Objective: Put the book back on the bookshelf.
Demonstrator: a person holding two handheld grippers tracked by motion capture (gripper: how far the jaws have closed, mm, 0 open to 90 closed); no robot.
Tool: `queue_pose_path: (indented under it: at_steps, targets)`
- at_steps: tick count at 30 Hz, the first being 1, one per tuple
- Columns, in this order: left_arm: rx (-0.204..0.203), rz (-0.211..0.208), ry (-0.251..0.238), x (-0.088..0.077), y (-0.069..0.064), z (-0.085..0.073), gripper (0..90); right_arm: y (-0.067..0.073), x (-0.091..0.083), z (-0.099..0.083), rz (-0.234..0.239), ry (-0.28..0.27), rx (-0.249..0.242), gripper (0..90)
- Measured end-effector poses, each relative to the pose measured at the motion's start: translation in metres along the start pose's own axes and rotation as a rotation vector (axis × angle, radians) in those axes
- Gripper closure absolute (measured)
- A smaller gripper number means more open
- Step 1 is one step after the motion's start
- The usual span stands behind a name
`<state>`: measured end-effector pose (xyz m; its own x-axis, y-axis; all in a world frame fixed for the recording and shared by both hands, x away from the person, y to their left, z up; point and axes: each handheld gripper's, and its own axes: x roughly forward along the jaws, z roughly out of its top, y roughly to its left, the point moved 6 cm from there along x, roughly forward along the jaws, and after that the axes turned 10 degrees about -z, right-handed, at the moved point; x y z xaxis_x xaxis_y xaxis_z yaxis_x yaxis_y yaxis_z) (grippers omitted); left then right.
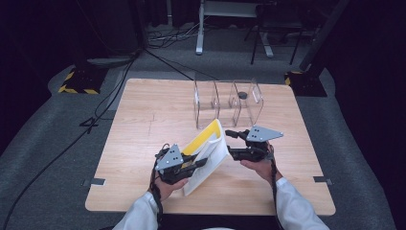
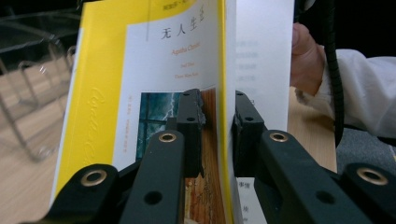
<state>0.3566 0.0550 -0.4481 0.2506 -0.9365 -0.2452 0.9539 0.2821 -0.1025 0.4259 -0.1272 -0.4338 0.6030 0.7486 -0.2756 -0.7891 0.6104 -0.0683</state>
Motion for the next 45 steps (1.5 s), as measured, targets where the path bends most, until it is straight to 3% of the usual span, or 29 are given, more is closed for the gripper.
queue_pose_path:
  at_steps: [4,8,14,18,20,23,25,29,33,36,39,45]
  targets:
    - [0.009,-0.009,-0.024,0.005,-0.001,0.003,77.6,-0.006,-0.009,0.005,-0.029,-0.017,-0.006,42.7]
    - [0.029,-0.003,-0.028,-0.007,-0.005,0.002,77.8,0.001,-0.012,0.008,-0.027,-0.024,-0.039,42.7]
    - [0.025,0.033,-0.027,-0.042,-0.015,-0.009,77.5,0.034,-0.004,0.027,0.011,-0.051,-0.116,42.7]
    - [0.023,0.052,-0.014,-0.056,-0.018,-0.015,75.4,0.048,0.003,0.035,0.034,-0.059,-0.133,42.6]
    - [0.027,0.058,0.009,-0.065,-0.019,-0.019,73.7,0.065,0.011,0.038,0.061,-0.051,-0.168,41.3]
    - [0.022,0.045,0.037,-0.068,-0.021,-0.022,67.9,0.076,0.014,0.036,0.069,-0.048,-0.181,41.2]
    - [-0.009,0.027,0.074,-0.072,-0.025,-0.025,59.5,0.088,0.016,0.032,0.080,-0.042,-0.205,41.1]
    - [-0.005,-0.001,0.128,-0.073,-0.035,-0.026,40.4,0.096,0.020,0.024,0.097,-0.017,-0.223,40.0]
    - [-0.004,-0.022,0.180,-0.067,-0.044,-0.030,30.5,0.100,0.022,0.021,0.111,-0.009,-0.227,40.0]
    - [-0.011,0.022,0.208,-0.059,-0.042,-0.035,22.6,0.102,0.024,0.021,0.111,-0.007,-0.227,39.8]
    - [-0.033,0.064,0.185,-0.055,-0.037,-0.040,21.3,0.104,0.028,0.021,0.104,-0.007,-0.230,39.6]
    - [-0.045,0.190,0.165,-0.045,-0.032,-0.045,20.6,0.106,0.033,0.020,0.096,-0.005,-0.211,39.2]
